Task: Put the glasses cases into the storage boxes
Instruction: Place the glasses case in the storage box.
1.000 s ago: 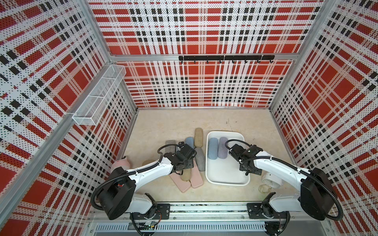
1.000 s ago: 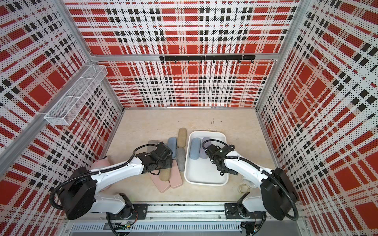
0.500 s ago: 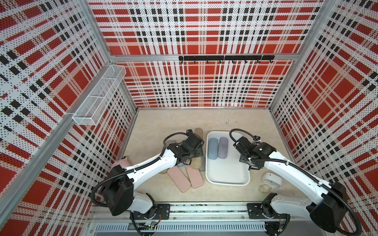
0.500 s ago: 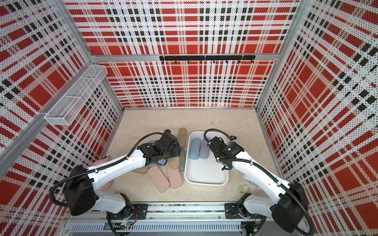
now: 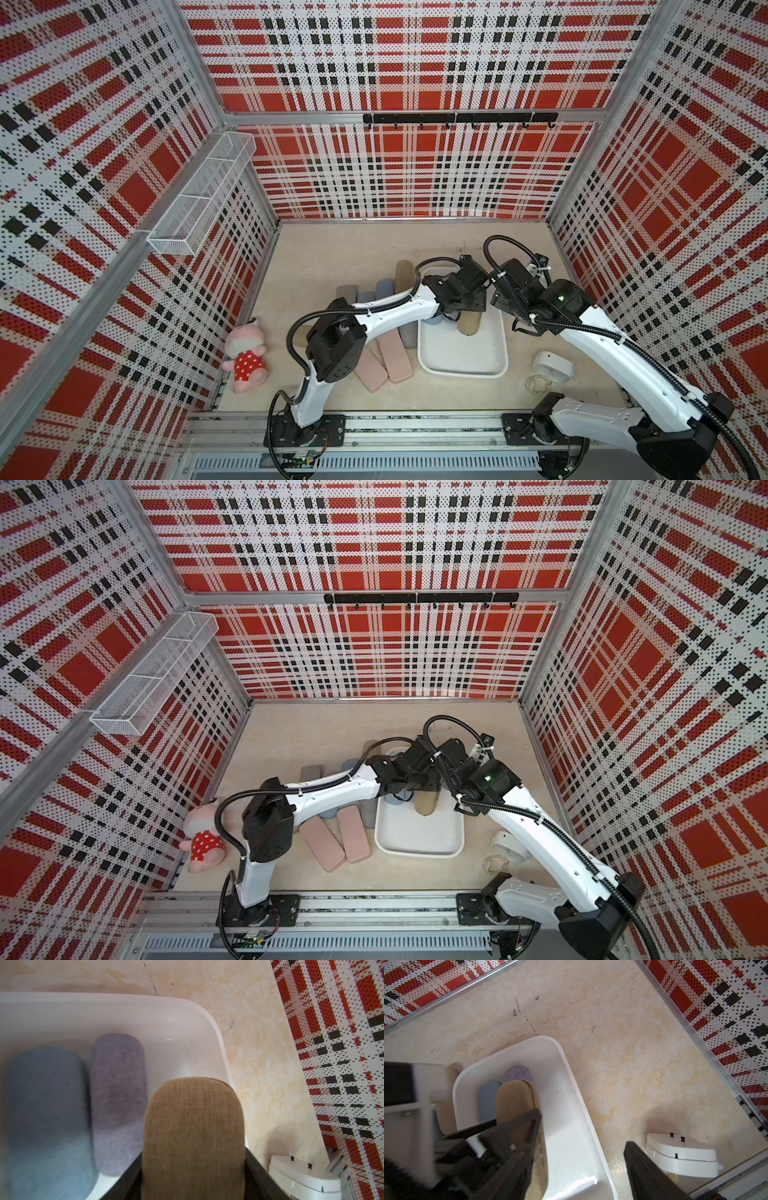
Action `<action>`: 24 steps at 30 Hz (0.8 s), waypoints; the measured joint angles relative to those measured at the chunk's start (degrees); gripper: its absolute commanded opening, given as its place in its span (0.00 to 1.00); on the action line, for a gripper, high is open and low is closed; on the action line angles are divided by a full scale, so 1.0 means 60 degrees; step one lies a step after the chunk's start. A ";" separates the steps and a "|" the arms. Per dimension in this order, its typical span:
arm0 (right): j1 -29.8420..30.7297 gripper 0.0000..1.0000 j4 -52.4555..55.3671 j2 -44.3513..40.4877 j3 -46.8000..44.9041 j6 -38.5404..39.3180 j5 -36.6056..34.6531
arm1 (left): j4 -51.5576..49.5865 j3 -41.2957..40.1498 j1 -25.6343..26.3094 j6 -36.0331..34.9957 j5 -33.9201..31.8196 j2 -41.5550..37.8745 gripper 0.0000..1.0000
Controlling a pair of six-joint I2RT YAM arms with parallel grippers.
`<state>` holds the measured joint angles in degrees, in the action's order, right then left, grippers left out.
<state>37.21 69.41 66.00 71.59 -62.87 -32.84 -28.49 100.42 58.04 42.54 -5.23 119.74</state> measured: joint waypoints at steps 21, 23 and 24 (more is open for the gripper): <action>0.0000 0.74 -0.0430 -0.0648 -0.0823 -0.0040 0.0918 | -0.0204 0.2641 -0.0484 0.0514 0.0098 0.2779 0.47; 0.0000 0.74 -0.0503 -0.0663 -0.0882 -0.0040 0.0954 | -0.0248 0.2721 -0.0525 0.0594 0.0076 0.2881 0.48; 0.0000 0.74 -0.0528 -0.0674 -0.0925 -0.0040 0.0958 | -0.0251 0.2739 -0.0550 0.0623 0.0073 0.2914 0.48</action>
<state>37.21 66.24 61.95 66.04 -63.11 -27.09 -30.00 116.86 54.74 46.28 -4.80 137.23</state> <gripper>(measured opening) 0.737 0.628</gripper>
